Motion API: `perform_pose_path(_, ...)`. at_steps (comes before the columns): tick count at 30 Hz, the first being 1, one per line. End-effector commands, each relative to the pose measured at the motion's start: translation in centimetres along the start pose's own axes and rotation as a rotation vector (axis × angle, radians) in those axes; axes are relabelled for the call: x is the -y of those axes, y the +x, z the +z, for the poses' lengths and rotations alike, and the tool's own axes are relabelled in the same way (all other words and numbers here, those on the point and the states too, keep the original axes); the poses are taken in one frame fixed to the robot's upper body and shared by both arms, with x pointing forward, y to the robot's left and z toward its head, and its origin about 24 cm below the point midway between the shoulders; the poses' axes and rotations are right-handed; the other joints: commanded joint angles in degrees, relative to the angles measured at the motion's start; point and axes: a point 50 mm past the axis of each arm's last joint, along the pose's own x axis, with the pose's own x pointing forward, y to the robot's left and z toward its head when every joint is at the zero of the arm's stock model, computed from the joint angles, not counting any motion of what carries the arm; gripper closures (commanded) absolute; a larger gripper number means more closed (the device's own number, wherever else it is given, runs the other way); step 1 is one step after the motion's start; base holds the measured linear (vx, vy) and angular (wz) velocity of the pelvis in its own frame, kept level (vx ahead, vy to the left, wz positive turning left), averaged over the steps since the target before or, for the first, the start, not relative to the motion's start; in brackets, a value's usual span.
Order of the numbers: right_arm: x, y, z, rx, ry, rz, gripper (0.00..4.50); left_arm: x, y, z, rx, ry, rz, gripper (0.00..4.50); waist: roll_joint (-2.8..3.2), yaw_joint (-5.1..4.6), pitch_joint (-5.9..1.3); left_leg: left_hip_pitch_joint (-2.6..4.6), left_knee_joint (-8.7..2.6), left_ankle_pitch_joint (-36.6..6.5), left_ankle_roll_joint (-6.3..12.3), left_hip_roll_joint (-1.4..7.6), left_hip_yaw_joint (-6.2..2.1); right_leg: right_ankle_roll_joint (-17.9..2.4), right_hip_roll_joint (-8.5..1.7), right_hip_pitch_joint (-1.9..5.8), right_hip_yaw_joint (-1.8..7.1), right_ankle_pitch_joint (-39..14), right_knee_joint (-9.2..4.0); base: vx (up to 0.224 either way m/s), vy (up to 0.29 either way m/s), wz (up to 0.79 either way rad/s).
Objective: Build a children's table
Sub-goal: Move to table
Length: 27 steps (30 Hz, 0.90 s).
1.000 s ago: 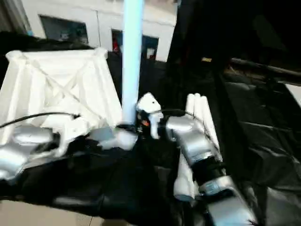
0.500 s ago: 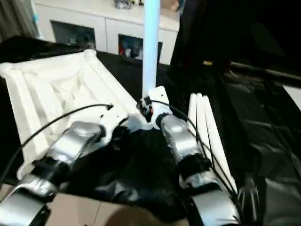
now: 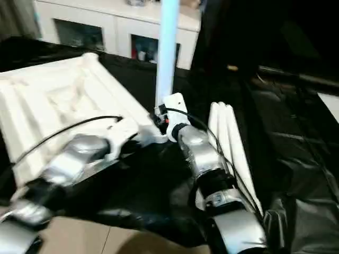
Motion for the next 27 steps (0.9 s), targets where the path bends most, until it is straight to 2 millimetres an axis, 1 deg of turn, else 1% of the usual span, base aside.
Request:
perform_pose_path(1, -1.4, -1.3, -7.3, -0.314, 0.146, 0.101, 2.64, 0.8, -0.5, 1.0, 0.063, 0.105, -0.105, 4.50, 1.44, 0.05, -1.82, -1.62, -3.29, -3.5, 3.95, 2.44, 0.11, -12.2, -4.59, 2.23, 3.32, 2.7, -3.65, 0.063, -0.033, -0.06)
perform_pose_path(2, -1.2, -1.8, -7.2, -0.319, 0.140, 0.140, 2.64, 1.0, -1.1, 0.9, 0.085, 0.126, -0.140, 4.50, 1.39, -0.06, -1.86, -1.75, -3.14, -1.8, 4.02, 2.33, 0.33, -12.5, -4.33, 2.41, 3.27, 5.0, -3.41, 0.063, -0.033, -0.06)
perform_pose_path(3, -1.0, -2.2, -7.1, -0.322, 0.128, 0.181, 2.64, 1.1, -1.7, 0.8, 0.088, 0.123, -0.159, 4.50, 1.69, 0.08, -2.08, -1.38, -2.80, 0.9, 4.10, 2.38, 0.53, -13.2, -4.06, 2.53, 3.15, 9.9, -2.96, 0.065, -0.020, -0.04)
perform_pose_path(4, -0.9, -2.8, -7.0, -0.335, 0.114, 0.242, 2.64, 1.2, -2.4, 0.7, 0.101, 0.136, -0.189, 4.50, 1.55, -0.13, -2.11, -1.24, -2.50, 2.8, 4.64, 2.31, 0.95, -14.0, -3.80, 2.47, 3.22, 14.2, -2.61, 0.066, -0.009, 0.00)
perform_pose_path(5, -0.8, -3.3, -7.0, -0.345, 0.099, 0.290, 2.64, 1.3, -2.9, 0.6, 0.103, 0.136, -0.211, 4.50, 1.40, -0.08, -2.25, -1.14, -2.34, 3.8, 4.89, 2.24, 0.96, -14.3, -3.69, 2.69, 3.16, 16.3, -2.42, 0.066, -0.009, 0.00)
perform_pose_path(6, -0.8, -3.7, -7.0, -0.356, 0.083, 0.335, 2.64, 1.4, -3.4, 0.5, 0.107, 0.138, -0.231, 4.50, 1.29, -0.13, -2.34, -1.22, -2.10, 6.1, 5.74, 2.10, 1.07, -14.8, -3.46, 2.91, 3.15, 20.4, -1.99, 0.060, -0.003, 0.00)
perform_pose_path(7, -0.8, -4.2, -7.0, -0.370, 0.058, 0.396, 2.64, 1.5, -3.9, 0.4, 0.119, 0.144, -0.255, 4.50, 1.31, -0.06, -2.34, -0.95, -2.00, 6.8, 6.47, 2.10, 1.12, -15.4, -3.37, 2.83, 3.08, 22.1, -1.87, 0.000, 0.000, 0.00)
perform_pose_path(8, -0.8, -4.4, -7.0, -0.375, 0.050, 0.414, 2.64, 1.6, -4.1, 0.4, 0.123, 0.146, -0.262, 4.50, 1.28, -0.10, -2.42, -0.83, -1.94, 7.0, 6.81, 2.06, 1.18, -15.7, -3.35, 2.83, 3.09, 22.4, -1.82, 0.000, 0.000, 0.00)
perform_pose_path(9, -0.9, -5.0, -7.0, -0.392, 0.012, 0.478, 2.64, 1.6, -4.5, 0.3, 0.128, 0.149, -0.279, 4.50, 1.23, -0.05, -2.31, -0.87, -1.99, 6.8, 7.20, 2.13, 1.16, -16.0, -3.34, 2.93, 3.02, 21.8, -1.89, 0.000, 0.000, 0.00)
perform_pose_path(10, -0.9, -5.1, -7.0, -0.396, 0.004, 0.492, 2.64, 1.6, -4.6, 0.3, 0.129, 0.149, -0.282, 4.50, 1.20, -0.06, -2.34, -0.75, -1.94, 6.5, 7.43, 2.19, 1.22, -16.1, -3.36, 2.85, 3.03, 21.4, -1.91, 0.000, 0.000, 0.00)
perform_pose_path(11, -0.9, -5.5, -7.0, -0.424, -0.032, 0.543, 2.64, 1.6, -4.9, 0.0, 0.123, 0.149, -0.297, 4.50, 1.24, 0.04, -2.21, -0.41, -2.00, 5.5, 7.61, 2.32, 1.38, -16.4, -3.43, 2.49, 3.12, 19.7, -2.06, 0.000, 0.000, 0.00)
perform_pose_path(12, -1.0, -5.7, -7.0, -0.436, -0.043, 0.563, 2.64, 1.7, -5.1, -0.1, 0.118, 0.152, -0.306, 4.50, 1.09, 0.07, -2.05, -0.51, -2.13, 4.2, 7.47, 2.42, 1.40, -16.5, -3.50, 2.58, 3.08, 16.9, -2.23, 0.000, 0.000, 0.00)
perform_pose_path(13, -1.0, -5.8, -7.0, -0.444, -0.049, 0.574, 2.64, 1.7, -5.2, -0.2, 0.116, 0.155, -0.312, 4.50, 1.17, 0.16, -1.93, -0.45, -2.32, 2.0, 6.90, 2.60, 1.46, -16.4, -3.63, 2.42, 3.09, 13.2, -2.50, 0.000, 0.000, 0.00)
perform_pose_path(14, -1.0, -5.8, -7.0, -0.452, -0.057, 0.586, 2.64, 1.7, -5.3, -0.2, 0.114, 0.158, -0.318, 4.50, 1.25, 0.20, -1.78, -0.41, -2.39, 1.1, 6.48, 2.64, 1.47, -16.3, -3.67, 2.31, 3.11, 11.6, -2.59, 0.000, 0.000, 0.00)
perform_pose_path(15, -0.9, -5.8, -7.1, -0.464, -0.081, 0.600, 2.64, 1.6, -5.4, -0.3, 0.112, 0.163, -0.320, 4.50, 1.09, 0.22, -1.67, -0.46, -2.52, -0.3, 5.70, 2.70, 1.56, -16.1, -3.75, 2.32, 3.16, 8.7, -2.78, 0.000, 0.000, 0.00)
perform_pose_path(16, -0.9, -5.8, -7.1, -0.466, -0.094, 0.603, 2.64, 1.5, -5.5, -0.4, 0.110, 0.168, -0.321, 4.50, 1.18, 0.23, -1.65, -0.42, -2.60, -1.3, 4.87, 2.80, 1.55, -15.8, -3.82, 2.26, 3.18, 6.7, -2.87, 0.000, 0.000, 0.00)
perform_pose_path(17, -0.9, -5.8, -7.0, -0.466, -0.101, 0.603, 2.64, 1.5, -5.5, -0.4, 0.109, 0.169, -0.321, 4.50, 1.20, 0.22, -1.63, -0.37, -2.63, -1.6, 4.52, 2.80, 1.58, -15.7, -3.79, 2.22, 3.20, 6.2, -2.89, 0.000, 0.000, 0.00)
perform_pose_path(18, -0.9, -5.7, -7.0, -0.459, -0.116, 0.610, 2.64, 1.3, -5.6, -0.4, 0.105, 0.173, -0.308, 4.50, 1.27, 0.21, -1.45, -0.40, -2.68, -2.2, 3.92, 2.83, 1.60, -15.5, -3.80, 2.05, 3.25, 5.1, -2.95, 0.000, 0.000, 0.00)
perform_pose_path(19, -0.9, -5.7, -6.9, -0.449, -0.115, 0.612, 2.64, 1.2, -5.6, -0.4, 0.104, 0.173, -0.302, 4.50, 1.25, 0.22, -1.48, -0.40, -2.69, -2.4, 3.41, 2.81, 1.60, -15.3, -3.80, 2.11, 3.29, 4.6, -2.91, 0.000, 0.000, 0.00)
perform_pose_path(20, -0.9, -5.7, -6.9, -0.449, -0.115, 0.612, 2.64, 1.2, -5.6, -0.4, 0.104, 0.173, -0.302, 4.50, 1.22, 0.20, -1.48, -0.40, -2.66, -2.3, 3.29, 2.78, 1.60, -15.3, -3.74, 2.11, 3.30, 4.9, -2.88, 0.000, 0.000, 0.00)
perform_pose_path(21, -0.9, -5.6, -7.0, -0.437, -0.101, 0.598, 2.64, 1.0, -5.6, -0.4, 0.104, 0.170, -0.288, 4.50, 1.20, 0.17, -1.58, -0.45, -2.54, -1.3, 3.25, 2.69, 1.61, -15.2, -3.70, 2.19, 3.32, 6.2, -2.72, 0.000, 0.000, 0.00)
perform_pose_path(22, -0.9, -5.6, -7.0, -0.437, -0.101, 0.598, 2.64, 1.0, -5.6, -0.4, 0.104, 0.170, -0.288, 4.50, 1.16, 0.14, -1.58, -0.51, -2.45, -0.2, 3.46, 2.58, 1.62, -15.2, -3.59, 2.22, 3.33, 7.9, -2.59, 0.000, 0.000, 0.00)
perform_pose_path(24, -0.8, -5.7, -7.4, -0.441, -0.099, 0.580, 2.64, 0.9, -5.7, -0.4, 0.104, 0.170, -0.287, 4.50, 1.14, 0.15, -1.59, -0.55, -2.34, 0.8, 3.90, 2.49, 1.65, -15.3, -3.59, 2.28, 3.32, 9.5, -2.48, 0.000, 0.000, 0.00)
perform_pose_path(27, -0.8, -5.9, -7.9, -0.443, -0.092, 0.559, 2.64, 1.0, -5.7, -0.4, 0.105, 0.166, -0.293, 4.50, 1.16, 0.20, -1.51, -0.60, -2.33, 0.3, 3.95, 2.48, 1.66, -15.2, -3.63, 2.29, 3.35, 8.9, -2.53, 0.000, 0.000, 0.00)
